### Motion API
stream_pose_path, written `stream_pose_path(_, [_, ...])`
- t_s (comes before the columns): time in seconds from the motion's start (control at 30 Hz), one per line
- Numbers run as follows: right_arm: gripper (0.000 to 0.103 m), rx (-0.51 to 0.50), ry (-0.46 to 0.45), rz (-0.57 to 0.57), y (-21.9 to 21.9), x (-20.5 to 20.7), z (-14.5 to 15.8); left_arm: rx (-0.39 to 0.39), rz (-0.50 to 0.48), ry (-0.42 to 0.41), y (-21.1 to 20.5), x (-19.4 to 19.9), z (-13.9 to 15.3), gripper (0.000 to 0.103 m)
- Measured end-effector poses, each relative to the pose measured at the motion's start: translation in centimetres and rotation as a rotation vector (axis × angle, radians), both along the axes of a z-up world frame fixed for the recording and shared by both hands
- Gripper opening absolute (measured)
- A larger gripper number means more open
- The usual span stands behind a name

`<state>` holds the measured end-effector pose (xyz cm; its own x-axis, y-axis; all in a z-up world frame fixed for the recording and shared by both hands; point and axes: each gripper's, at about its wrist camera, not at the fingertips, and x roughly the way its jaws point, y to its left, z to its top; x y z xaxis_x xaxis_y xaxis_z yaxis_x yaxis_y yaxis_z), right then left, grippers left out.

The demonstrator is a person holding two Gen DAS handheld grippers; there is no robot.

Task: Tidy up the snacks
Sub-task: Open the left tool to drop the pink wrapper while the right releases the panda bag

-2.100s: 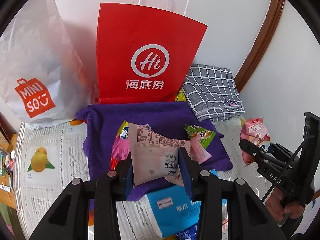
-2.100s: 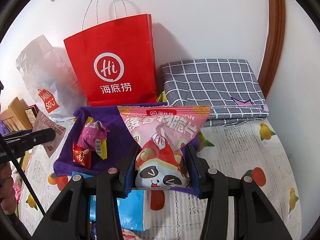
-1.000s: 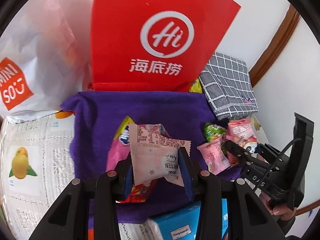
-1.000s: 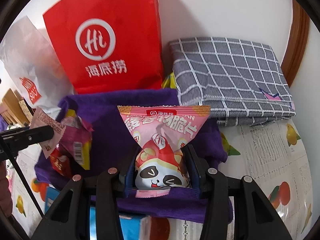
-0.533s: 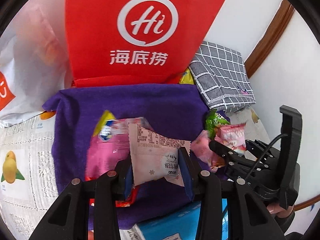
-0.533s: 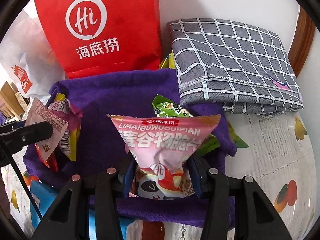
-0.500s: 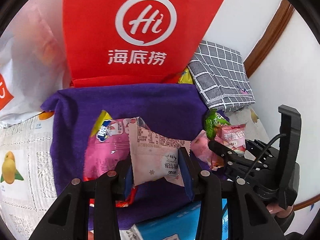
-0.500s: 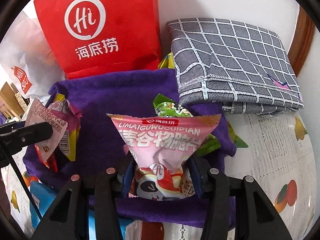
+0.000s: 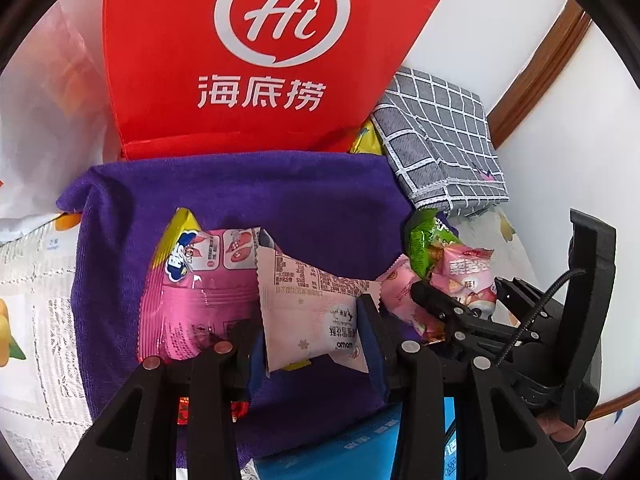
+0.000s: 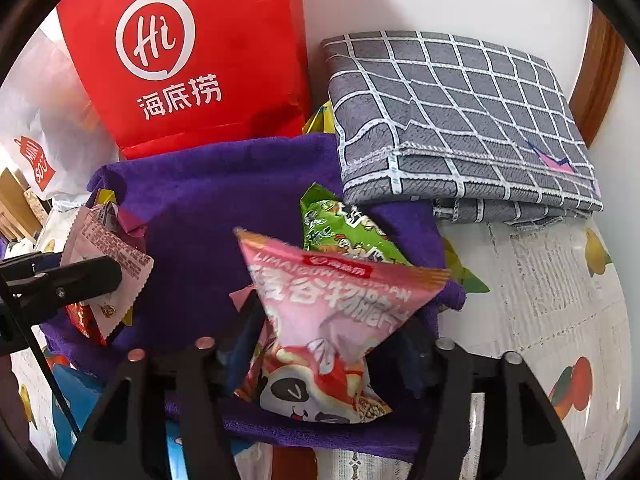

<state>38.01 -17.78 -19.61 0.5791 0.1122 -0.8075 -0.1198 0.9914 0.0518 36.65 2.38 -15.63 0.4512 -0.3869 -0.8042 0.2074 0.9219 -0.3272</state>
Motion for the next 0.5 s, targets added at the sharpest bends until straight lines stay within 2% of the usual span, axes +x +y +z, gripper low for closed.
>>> stream_pose_path(0.27, [0.07,-0.003,-0.031,0.015,0.2,-0.4,0.4,-0.019,-0.002,-0.014,0.1,-0.1,0.1,0.042])
stream_pose_path(0.33, [0.073,-0.002,-0.04,0.015,0.2,-0.5,0.7,-0.027,-0.008,-0.01,0.1,-0.1,0.2,0.048])
stream_pose_path(0.4, [0.076,-0.001,-0.047,0.012,0.2,-0.7,0.8,-0.037,-0.027,-0.009,0.1,-0.2,0.5,0.062])
stream_pose_path(0.5, [0.077,-0.012,-0.04,0.011,0.3,-0.7,0.6,-0.034,-0.027,-0.027,-0.1,-0.6,1.2,0.069])
